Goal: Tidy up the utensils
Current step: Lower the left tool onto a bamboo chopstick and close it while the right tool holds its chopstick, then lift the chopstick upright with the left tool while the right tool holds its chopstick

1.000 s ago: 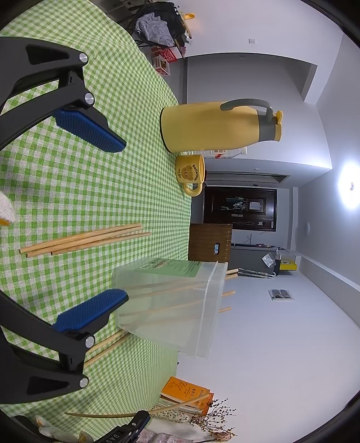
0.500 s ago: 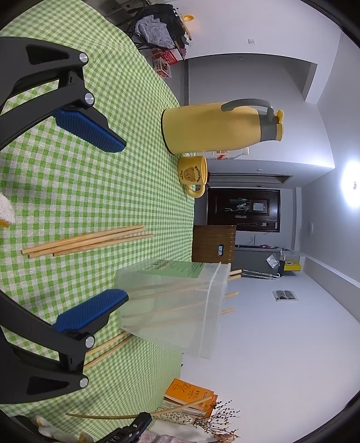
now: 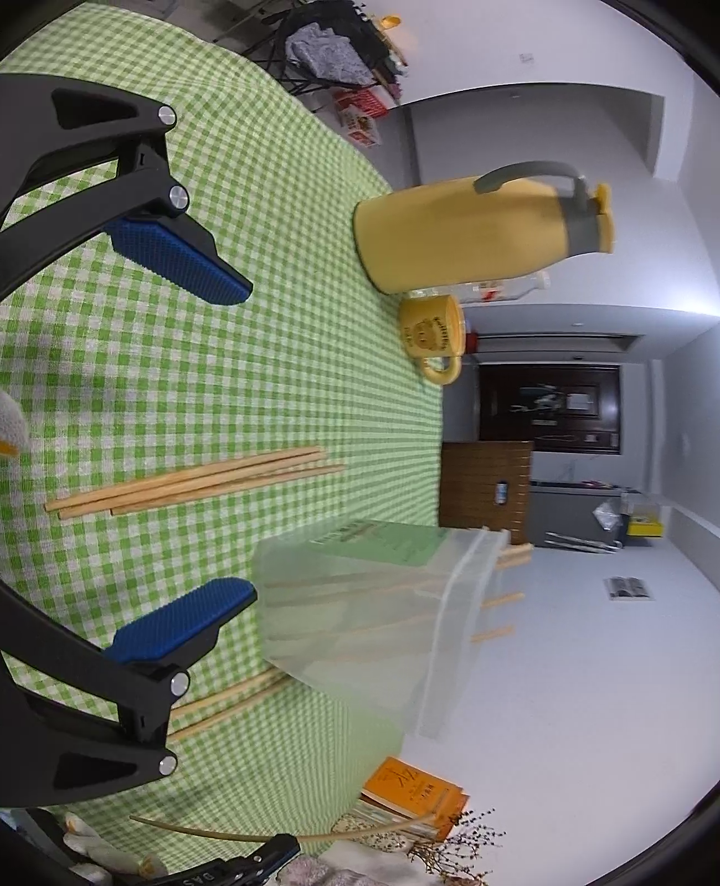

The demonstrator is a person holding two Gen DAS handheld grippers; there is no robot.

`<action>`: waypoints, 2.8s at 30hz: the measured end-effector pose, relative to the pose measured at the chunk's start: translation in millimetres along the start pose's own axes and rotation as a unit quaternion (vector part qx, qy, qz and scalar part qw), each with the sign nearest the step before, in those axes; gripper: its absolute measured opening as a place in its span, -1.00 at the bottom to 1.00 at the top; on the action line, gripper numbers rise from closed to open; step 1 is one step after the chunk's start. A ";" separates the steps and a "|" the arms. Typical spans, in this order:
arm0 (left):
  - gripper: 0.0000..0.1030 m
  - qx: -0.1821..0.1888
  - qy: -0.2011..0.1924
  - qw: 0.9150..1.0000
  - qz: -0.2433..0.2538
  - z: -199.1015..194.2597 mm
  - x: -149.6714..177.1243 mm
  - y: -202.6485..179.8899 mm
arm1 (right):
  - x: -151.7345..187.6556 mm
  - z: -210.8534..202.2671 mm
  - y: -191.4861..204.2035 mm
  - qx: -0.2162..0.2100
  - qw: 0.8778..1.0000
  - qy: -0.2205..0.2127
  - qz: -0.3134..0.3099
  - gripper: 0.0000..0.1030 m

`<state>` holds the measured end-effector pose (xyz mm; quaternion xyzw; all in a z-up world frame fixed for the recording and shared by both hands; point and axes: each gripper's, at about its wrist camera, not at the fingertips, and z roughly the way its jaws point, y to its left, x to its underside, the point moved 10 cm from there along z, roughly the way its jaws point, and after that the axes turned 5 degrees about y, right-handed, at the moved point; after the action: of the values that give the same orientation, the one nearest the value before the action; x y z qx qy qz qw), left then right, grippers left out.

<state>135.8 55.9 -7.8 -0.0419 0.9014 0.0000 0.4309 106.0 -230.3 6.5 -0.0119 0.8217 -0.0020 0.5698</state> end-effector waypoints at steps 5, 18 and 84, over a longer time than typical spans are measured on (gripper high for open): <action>0.85 0.001 0.041 0.999 -0.005 16.0 2.4 0.9 | 0.0 -0.1 0.0 0.000 1.000 0.000 0.000 -0.88; 0.32 -0.002 0.124 0.992 0.001 47.0 12.1 -8.3 | 0.2 -0.2 0.4 -0.001 1.000 0.000 0.001 -0.88; -0.93 -0.013 0.160 0.987 -0.005 91.1 -3.3 -8.6 | 0.3 -1.8 9.9 -0.016 1.000 0.002 0.000 -0.88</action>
<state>209.3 50.8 -62.2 -0.0515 0.9584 0.0023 0.2807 104.0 -220.4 6.8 -0.0209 0.8228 0.0115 0.5678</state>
